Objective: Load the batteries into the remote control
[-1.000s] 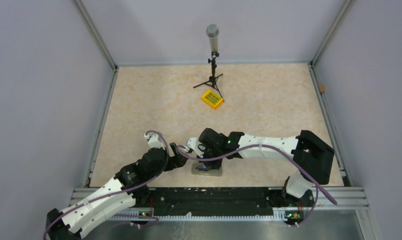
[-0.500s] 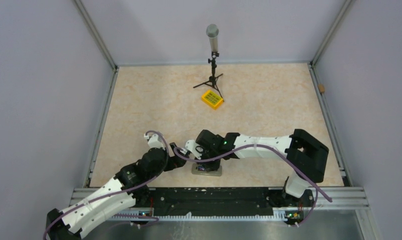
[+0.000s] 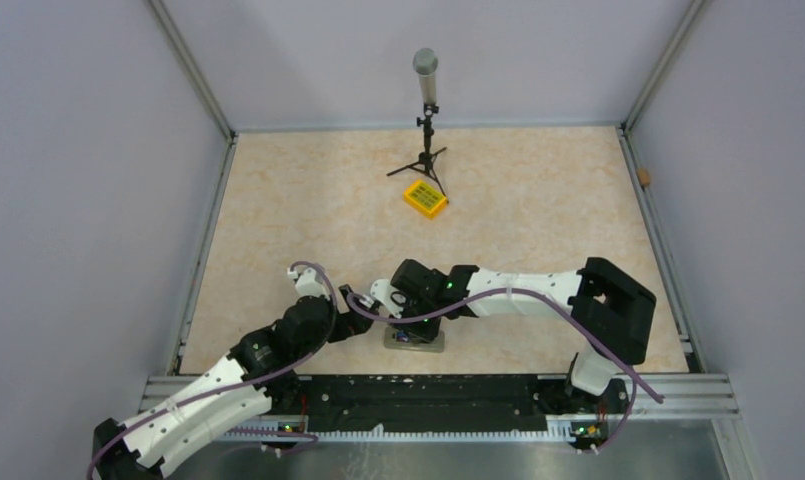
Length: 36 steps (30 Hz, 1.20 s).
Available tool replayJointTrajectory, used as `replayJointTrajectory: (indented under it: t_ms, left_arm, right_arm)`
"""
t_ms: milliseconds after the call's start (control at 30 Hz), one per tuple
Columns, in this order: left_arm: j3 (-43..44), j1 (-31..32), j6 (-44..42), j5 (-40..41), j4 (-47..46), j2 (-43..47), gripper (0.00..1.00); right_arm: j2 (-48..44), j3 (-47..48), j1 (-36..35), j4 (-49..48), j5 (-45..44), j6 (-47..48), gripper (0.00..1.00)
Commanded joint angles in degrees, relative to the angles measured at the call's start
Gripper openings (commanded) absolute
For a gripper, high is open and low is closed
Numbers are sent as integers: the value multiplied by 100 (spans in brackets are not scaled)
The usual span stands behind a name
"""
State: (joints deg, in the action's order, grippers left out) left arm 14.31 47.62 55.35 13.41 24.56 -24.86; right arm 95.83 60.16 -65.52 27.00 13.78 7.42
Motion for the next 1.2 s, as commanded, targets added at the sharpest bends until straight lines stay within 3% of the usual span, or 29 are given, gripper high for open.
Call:
replayJointTrajectory:
  t_ms: [0, 200, 467, 800, 1167]
  left_arm:
    - [-70, -24, -15, 89, -89, 70, 99]
    - [-100, -24, -20, 27, -112, 84, 99]
    - [-282, -19, -135, -483, -638, -111, 99]
    - [-348, -19, -318, -1717, -1766, -1417, 99]
    - [-331, -15, -227, -2721, -2890, -2576, 90]
  right_arm:
    - [0, 294, -67, -159, 72, -28, 19]
    - [-146, 309, -73, -189, 60, -96, 21]
    - [-1163, -26, -70, -287, -599, -495, 22]
    - [-2461, -1120, -61, -710, -1595, -1740, 22]
    - [-2809, -2045, -58, -1331, -2125, -2534, 22]
